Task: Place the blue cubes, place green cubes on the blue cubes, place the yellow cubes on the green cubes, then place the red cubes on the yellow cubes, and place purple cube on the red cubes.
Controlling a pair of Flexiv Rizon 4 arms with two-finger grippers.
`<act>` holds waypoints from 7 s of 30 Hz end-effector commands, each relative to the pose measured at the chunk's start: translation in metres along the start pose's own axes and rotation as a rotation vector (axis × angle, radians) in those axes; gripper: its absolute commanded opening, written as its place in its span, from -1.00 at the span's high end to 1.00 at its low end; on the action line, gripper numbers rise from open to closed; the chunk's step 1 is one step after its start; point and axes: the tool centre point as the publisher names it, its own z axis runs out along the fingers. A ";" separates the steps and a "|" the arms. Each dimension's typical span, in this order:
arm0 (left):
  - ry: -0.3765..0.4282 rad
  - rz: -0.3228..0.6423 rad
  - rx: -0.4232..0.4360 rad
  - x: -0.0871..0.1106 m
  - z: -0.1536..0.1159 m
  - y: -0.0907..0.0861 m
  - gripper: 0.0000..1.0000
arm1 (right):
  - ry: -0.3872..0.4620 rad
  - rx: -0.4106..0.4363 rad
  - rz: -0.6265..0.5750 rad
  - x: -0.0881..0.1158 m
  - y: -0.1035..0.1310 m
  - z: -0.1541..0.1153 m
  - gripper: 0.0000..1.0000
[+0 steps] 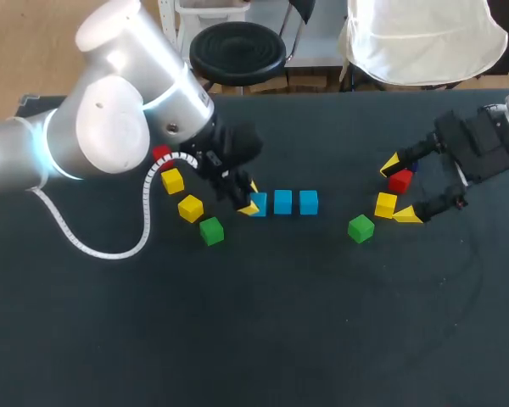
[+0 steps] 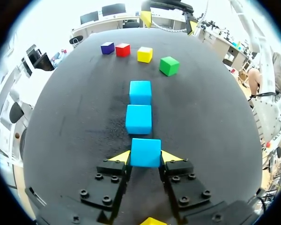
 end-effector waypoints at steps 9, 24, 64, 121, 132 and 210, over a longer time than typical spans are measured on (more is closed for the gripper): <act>0.005 0.009 -0.013 -0.001 0.000 0.003 1.00 | -0.002 0.000 -0.001 0.000 0.000 0.000 -1.00; 0.013 -0.003 -0.013 0.003 0.003 0.005 1.00 | -0.002 0.000 -0.001 0.000 0.000 0.000 -1.00; 0.056 -0.065 -0.037 0.004 -0.001 0.008 -1.00 | -0.002 0.000 -0.001 0.000 0.000 0.000 -1.00; 0.076 -0.105 -0.058 0.004 -0.001 0.023 -0.29 | -0.002 0.000 -0.001 0.000 0.000 0.000 -1.00; 0.074 -0.094 -0.095 0.002 -0.010 0.015 1.00 | -0.002 0.000 -0.001 0.000 0.000 0.000 -1.00; 0.160 -0.109 -0.098 -0.002 -0.009 -0.012 1.00 | -0.002 0.000 -0.001 0.000 0.000 0.000 -1.00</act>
